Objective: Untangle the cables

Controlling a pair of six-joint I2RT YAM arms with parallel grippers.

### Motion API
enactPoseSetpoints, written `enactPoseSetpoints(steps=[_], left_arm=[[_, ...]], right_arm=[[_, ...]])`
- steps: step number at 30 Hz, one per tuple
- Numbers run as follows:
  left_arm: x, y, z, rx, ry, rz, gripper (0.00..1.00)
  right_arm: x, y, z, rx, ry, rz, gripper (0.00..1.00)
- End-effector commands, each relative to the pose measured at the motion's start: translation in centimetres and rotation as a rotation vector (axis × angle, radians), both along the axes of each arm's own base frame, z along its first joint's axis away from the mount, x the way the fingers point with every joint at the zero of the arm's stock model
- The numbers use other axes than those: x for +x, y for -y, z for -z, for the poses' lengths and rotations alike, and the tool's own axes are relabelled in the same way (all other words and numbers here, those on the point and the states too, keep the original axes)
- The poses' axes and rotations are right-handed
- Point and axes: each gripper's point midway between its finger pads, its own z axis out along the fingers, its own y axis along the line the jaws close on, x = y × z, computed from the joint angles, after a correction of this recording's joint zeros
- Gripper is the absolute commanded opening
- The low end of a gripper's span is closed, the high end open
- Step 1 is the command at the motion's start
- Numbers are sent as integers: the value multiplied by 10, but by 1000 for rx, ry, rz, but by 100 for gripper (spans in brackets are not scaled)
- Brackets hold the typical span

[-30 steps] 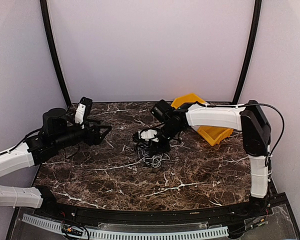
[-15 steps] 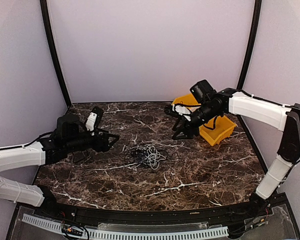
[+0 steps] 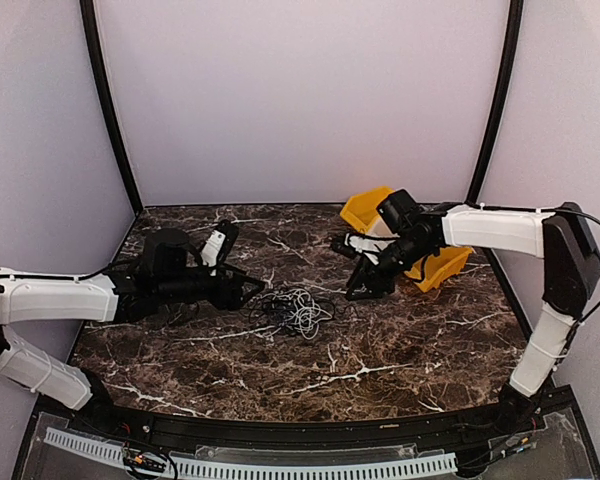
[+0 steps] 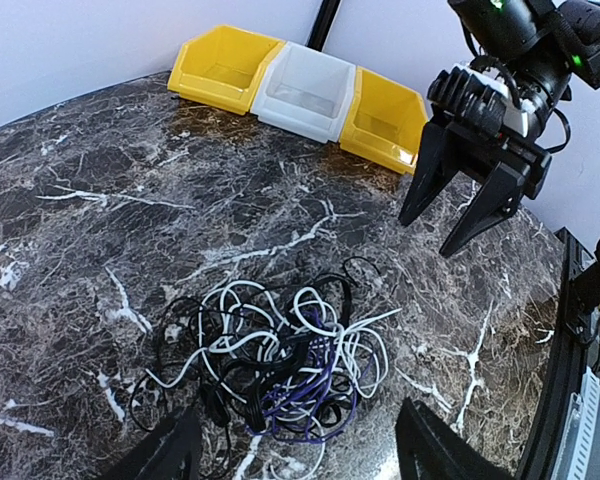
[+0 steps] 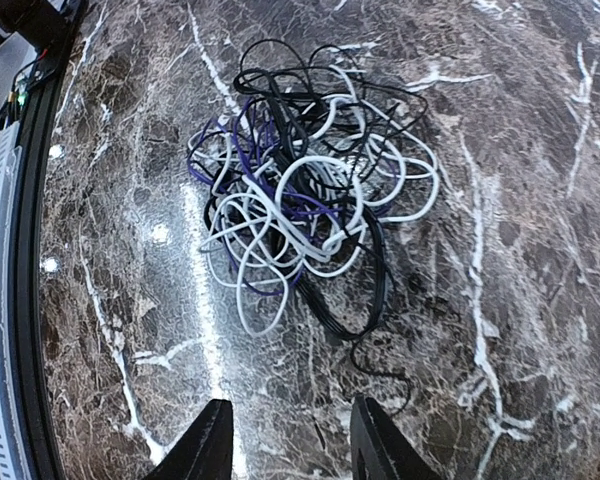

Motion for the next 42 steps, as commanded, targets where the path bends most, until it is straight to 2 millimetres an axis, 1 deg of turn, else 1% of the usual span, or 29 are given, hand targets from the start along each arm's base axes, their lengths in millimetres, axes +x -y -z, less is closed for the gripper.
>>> enactPoseSetpoints(steps=[1, 7, 11, 13, 18, 21, 22, 25, 26, 27, 28, 29, 30, 31, 32, 33, 34, 35, 36, 37, 38, 40, 41, 42], left_arm=[[-1, 13, -18, -53, 29, 23, 70], [-6, 12, -16, -55, 30, 22, 70], [-9, 12, -15, -54, 29, 23, 71], [-10, 11, -14, -52, 30, 22, 71], [-12, 13, -9, -51, 28, 30, 71], [-12, 17, -4, -45, 27, 37, 71], [-12, 19, -5, -47, 37, 39, 71], [-13, 27, -3, -28, 67, 59, 71], [-15, 33, -6, -28, 86, 72, 72], [-15, 36, -3, -10, 104, 88, 72], [-18, 43, -6, -10, 126, 104, 72], [-18, 48, -1, 10, 141, 120, 73], [-19, 54, -4, 6, 161, 130, 73], [-19, 58, 2, 22, 167, 139, 73], [-18, 63, -2, 9, 189, 140, 73], [-17, 65, 4, 18, 188, 138, 73], [-13, 67, 0, -2, 218, 119, 73], [-11, 69, 4, -3, 225, 104, 73], [-9, 70, -1, -36, 255, 96, 73], [-6, 72, 4, -39, 259, 84, 73], [-3, 74, -3, -71, 286, 75, 73], [6, 81, 9, -64, 280, 57, 73], [11, 86, 6, -73, 288, 51, 72], [13, 89, 18, -55, 274, 54, 71]], right_arm=[[-10, -26, 10, 27, -8, -71, 43], [-17, -47, 35, -10, -41, -115, 43], [-16, -53, 41, -17, -49, -118, 39], [-15, -54, 41, -14, -48, -113, 34], [-15, -54, 40, -8, -49, -108, 17], [-15, -56, 39, 0, -51, -108, 3], [-15, -57, 36, 4, -53, -110, 0], [-17, -60, 26, 24, -56, -121, 0], [-18, -61, 21, 32, -55, -125, 0], [-19, -62, 15, 42, -51, -132, 0], [-20, -63, 8, 51, -46, -138, 0], [-23, -65, 1, 64, -42, -150, 0], [-25, -65, -6, 74, -38, -159, 0], [-26, -66, -13, 84, -33, -164, 0], [-28, -66, -19, 93, -27, -168, 0], [-29, -67, -25, 103, -21, -174, 0], [-31, -68, -30, 110, -19, -180, 0], [-33, -69, -35, 116, -13, -185, 0], [-34, -69, -39, 122, -9, -190, 0], [-35, -70, -43, 126, -5, -193, 0], [-35, -71, -46, 129, -2, -197, 0], [-36, -72, -52, 137, 5, -197, 0], [-37, -73, -55, 144, 7, -200, 0], [-37, -74, -58, 150, 6, -202, 0]])
